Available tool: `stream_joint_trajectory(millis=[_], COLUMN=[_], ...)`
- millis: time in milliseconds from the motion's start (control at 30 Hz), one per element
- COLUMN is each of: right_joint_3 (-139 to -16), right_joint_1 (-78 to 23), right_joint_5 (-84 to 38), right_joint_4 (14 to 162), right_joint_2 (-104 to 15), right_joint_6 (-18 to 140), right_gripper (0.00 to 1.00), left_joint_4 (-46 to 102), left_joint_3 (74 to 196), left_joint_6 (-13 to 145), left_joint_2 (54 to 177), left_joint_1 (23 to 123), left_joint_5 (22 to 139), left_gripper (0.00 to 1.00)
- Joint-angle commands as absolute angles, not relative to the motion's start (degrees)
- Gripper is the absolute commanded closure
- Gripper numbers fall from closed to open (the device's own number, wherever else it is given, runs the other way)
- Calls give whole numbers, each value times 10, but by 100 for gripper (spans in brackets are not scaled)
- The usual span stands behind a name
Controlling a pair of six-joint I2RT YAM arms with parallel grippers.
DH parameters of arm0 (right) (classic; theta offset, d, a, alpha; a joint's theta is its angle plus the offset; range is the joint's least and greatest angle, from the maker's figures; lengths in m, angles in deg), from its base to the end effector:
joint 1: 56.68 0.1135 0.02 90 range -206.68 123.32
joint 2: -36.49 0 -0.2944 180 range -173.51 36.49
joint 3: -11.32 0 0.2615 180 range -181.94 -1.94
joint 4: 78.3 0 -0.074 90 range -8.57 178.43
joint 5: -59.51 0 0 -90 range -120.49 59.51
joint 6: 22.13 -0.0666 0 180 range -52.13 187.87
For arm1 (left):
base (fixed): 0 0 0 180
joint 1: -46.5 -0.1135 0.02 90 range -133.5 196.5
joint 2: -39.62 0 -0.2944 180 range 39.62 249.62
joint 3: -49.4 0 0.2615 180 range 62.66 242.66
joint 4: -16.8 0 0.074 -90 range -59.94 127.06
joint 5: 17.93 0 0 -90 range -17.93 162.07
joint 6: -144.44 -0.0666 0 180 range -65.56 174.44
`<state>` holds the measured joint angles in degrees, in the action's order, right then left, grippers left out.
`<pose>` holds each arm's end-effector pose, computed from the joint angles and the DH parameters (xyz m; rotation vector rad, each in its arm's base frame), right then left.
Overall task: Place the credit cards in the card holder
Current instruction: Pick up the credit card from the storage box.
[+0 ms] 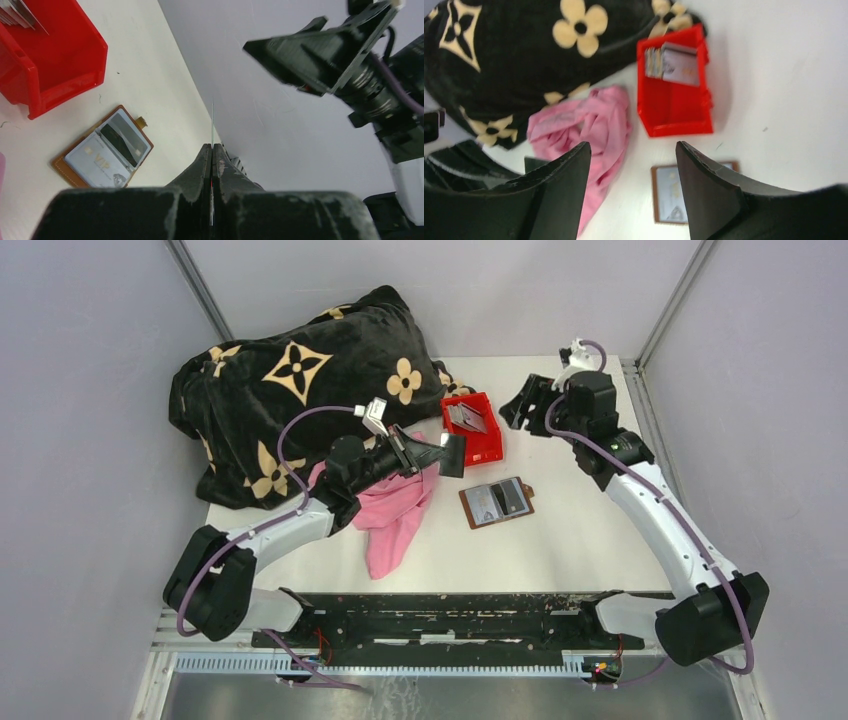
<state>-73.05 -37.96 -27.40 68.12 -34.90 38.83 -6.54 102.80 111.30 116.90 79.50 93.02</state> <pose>0.2947 0.1037 0.4018 0.1411 1.9731 0.6032 0.2642 -0.2000 0.2935 -0.0487 1.7971 -1.4686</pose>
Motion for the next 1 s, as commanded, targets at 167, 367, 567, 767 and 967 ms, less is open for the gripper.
stream_joint_trajectory(millis=[167, 367, 567, 767, 967], right_joint_3=[-605, -554, -535, -525, -509], right_joint_1=[-378, -378, -376, -369, -360], right_joint_5=[-81, -41, -8, 17, 31], right_joint_4=[807, 871, 908, 929, 954], right_joint_2=[-288, -286, -300, -316, -332], right_joint_6=[186, 122, 94, 82, 71], right_gripper=[33, 34, 35, 36, 39], left_joint_4=[-166, -187, -199, -221, -234], left_joint_3=[1016, 1011, 1012, 1020, 1033], left_joint_6=[1175, 1192, 1206, 1222, 1232], left_joint_2=[1178, 1187, 1197, 1218, 1236], left_joint_1=[803, 808, 810, 811, 812], left_joint_5=[923, 920, 922, 932, 942], left_gripper=[97, 97, 97, 97, 97])
